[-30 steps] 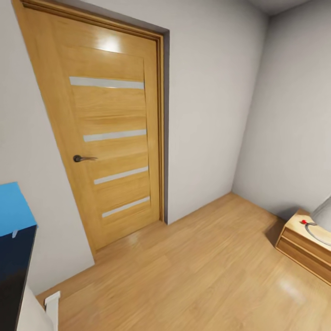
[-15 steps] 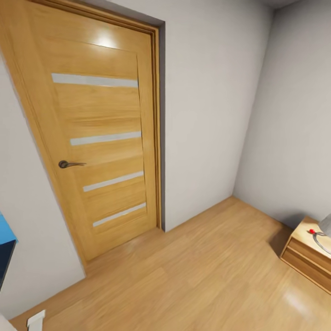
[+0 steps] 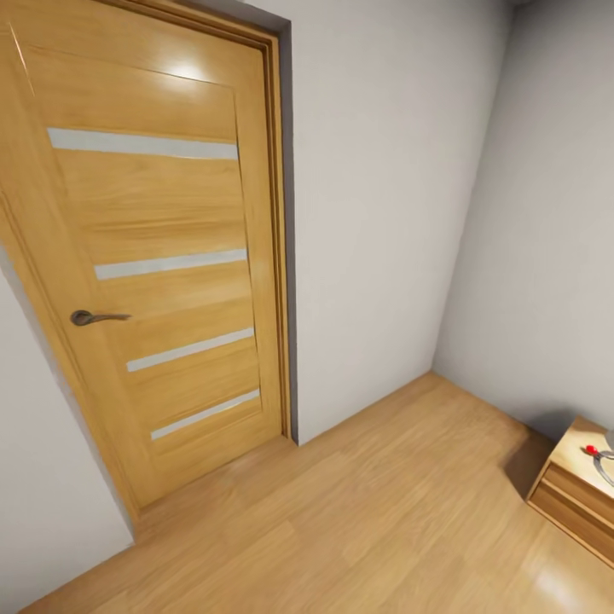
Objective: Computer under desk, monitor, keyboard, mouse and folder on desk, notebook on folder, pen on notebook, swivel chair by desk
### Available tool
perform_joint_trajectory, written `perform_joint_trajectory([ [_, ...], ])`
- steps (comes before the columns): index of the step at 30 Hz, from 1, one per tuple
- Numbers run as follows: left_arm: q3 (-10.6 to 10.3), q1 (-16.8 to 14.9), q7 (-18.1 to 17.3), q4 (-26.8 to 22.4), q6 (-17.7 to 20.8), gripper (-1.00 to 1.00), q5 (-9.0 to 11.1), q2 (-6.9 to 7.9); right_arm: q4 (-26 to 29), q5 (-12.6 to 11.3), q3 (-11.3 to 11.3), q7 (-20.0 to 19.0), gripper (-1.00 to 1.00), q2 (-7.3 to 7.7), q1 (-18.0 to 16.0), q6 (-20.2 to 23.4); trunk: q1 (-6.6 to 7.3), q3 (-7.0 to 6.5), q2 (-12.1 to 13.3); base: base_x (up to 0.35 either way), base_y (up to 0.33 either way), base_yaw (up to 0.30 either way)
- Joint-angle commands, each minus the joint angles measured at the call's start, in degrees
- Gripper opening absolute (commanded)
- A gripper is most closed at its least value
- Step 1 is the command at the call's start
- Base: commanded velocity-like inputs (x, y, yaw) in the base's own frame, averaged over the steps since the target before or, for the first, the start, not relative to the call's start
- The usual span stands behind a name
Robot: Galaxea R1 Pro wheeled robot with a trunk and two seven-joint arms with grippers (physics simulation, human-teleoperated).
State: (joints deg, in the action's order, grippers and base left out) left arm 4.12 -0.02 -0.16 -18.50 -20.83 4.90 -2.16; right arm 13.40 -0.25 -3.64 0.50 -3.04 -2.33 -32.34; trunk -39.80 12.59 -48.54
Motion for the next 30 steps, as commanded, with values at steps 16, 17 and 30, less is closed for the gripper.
perform_joint_trajectory([
  [16,0.22,-0.01,-0.10,-0.05,-0.19,1.00,0.28,0.02,-0.04,-0.01,-0.31,-0.15,1.00,-0.12,-0.04,-0.18,-0.04,0.07,-0.05,0.099,-0.057,0.190],
  [17,0.21,-0.02,-0.10,-0.05,-0.22,1.00,0.28,0.01,-0.04,-0.01,-0.31,-0.15,1.00,-0.12,-0.04,-0.18,-0.04,0.07,-0.05,0.004,-0.003,0.275],
  [30,0.24,-0.02,-0.10,-0.05,-0.26,1.00,0.28,-0.02,-0.04,-0.01,-0.31,-0.15,1.00,-0.17,-0.04,-0.26,-0.04,0.07,-0.05,0.001,0.000,0.278],
])
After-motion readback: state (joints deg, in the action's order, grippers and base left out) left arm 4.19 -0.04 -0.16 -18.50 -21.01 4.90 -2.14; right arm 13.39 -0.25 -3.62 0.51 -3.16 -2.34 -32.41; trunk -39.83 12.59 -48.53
